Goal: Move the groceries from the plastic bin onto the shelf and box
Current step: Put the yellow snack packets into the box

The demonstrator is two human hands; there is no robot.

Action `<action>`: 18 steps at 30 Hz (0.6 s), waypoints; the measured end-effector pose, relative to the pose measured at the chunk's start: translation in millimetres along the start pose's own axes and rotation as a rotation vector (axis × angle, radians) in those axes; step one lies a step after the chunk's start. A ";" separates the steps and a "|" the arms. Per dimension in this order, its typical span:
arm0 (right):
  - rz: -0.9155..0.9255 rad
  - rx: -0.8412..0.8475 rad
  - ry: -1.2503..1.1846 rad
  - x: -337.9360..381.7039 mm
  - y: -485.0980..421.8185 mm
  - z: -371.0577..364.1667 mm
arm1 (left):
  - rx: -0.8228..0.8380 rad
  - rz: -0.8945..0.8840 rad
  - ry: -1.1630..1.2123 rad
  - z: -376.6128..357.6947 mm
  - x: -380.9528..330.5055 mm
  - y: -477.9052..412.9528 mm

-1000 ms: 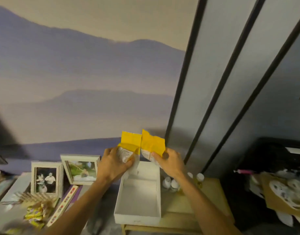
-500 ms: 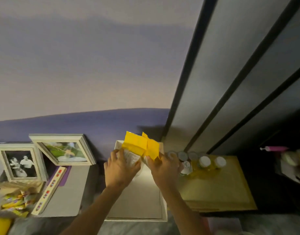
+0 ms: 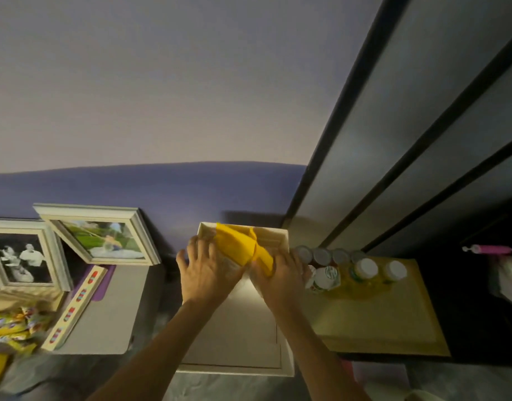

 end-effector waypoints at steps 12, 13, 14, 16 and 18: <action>0.084 0.097 0.015 29.8 -17.2 224.3 | 0.058 -0.167 0.190 199.7 -39.0 -14.2; 0.089 0.086 0.040 34.2 -17.4 250.9 | 0.049 -0.202 0.178 222.9 -48.7 -15.3; 0.092 0.075 0.060 38.9 -17.2 277.0 | 0.039 -0.236 0.166 246.3 -59.3 -15.5; 0.092 0.045 0.086 48.8 -17.0 326.6 | 0.000 -0.297 0.142 292.2 -81.1 -14.3; 0.083 0.013 0.104 58.1 -15.0 370.4 | -0.027 -0.339 0.124 334.2 -101.3 -9.6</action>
Point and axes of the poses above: each hand's wrist, its own y-axis away from the middle knuckle, its own z-axis out of the back of the hand, x = y × z, the point moved 6 cm from there along -y, towards the middle knuckle, and after that the axes turned 15 degrees about y, right-handed, at the moved point
